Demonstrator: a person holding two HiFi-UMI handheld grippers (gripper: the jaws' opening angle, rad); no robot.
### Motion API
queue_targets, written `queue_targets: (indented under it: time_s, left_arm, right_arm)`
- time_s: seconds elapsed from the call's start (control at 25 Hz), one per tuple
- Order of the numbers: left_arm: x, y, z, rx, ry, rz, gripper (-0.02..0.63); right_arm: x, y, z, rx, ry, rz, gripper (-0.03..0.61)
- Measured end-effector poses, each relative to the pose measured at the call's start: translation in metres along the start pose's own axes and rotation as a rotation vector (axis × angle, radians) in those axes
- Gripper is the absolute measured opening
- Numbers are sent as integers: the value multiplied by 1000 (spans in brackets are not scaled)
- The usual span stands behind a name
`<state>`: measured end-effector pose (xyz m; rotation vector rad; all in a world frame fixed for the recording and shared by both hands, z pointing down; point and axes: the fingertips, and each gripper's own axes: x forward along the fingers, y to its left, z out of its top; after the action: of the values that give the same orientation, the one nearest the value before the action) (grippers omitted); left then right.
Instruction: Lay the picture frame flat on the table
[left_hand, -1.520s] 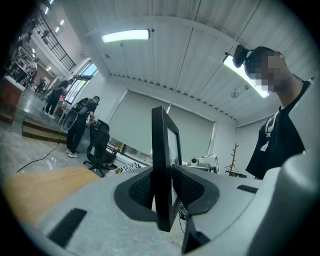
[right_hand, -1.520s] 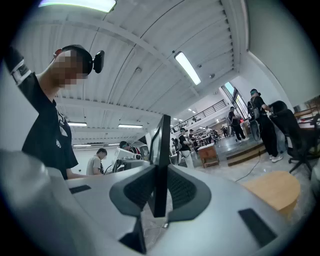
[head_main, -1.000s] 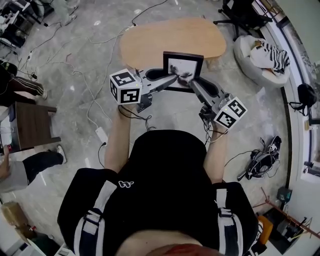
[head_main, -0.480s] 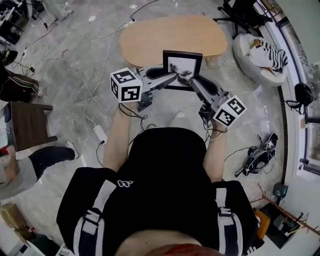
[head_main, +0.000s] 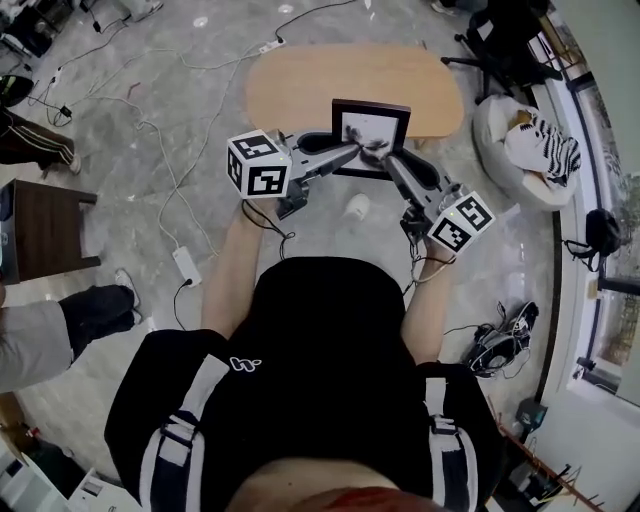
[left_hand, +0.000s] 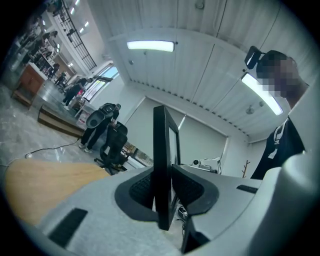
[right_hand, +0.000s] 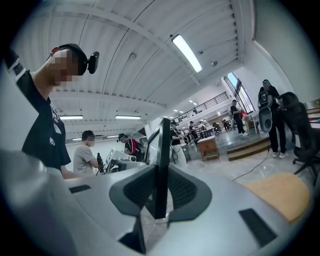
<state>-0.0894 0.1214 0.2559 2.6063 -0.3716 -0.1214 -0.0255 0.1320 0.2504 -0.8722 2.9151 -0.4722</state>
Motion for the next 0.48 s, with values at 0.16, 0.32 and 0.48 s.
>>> queue_targets:
  time_s: [0.16, 0.32, 0.48]
  left_arm:
    - [29, 48, 17, -13, -19, 27, 84]
    - [104, 116, 54, -48, -12, 54, 83]
    - [136, 154, 55, -52, -17, 66, 81]
  right_arm:
    - [21, -56, 11, -6, 27, 39, 72]
    - [32, -160, 45, 34, 48, 56, 72]
    - [38, -211, 42, 37, 58, 62, 72]
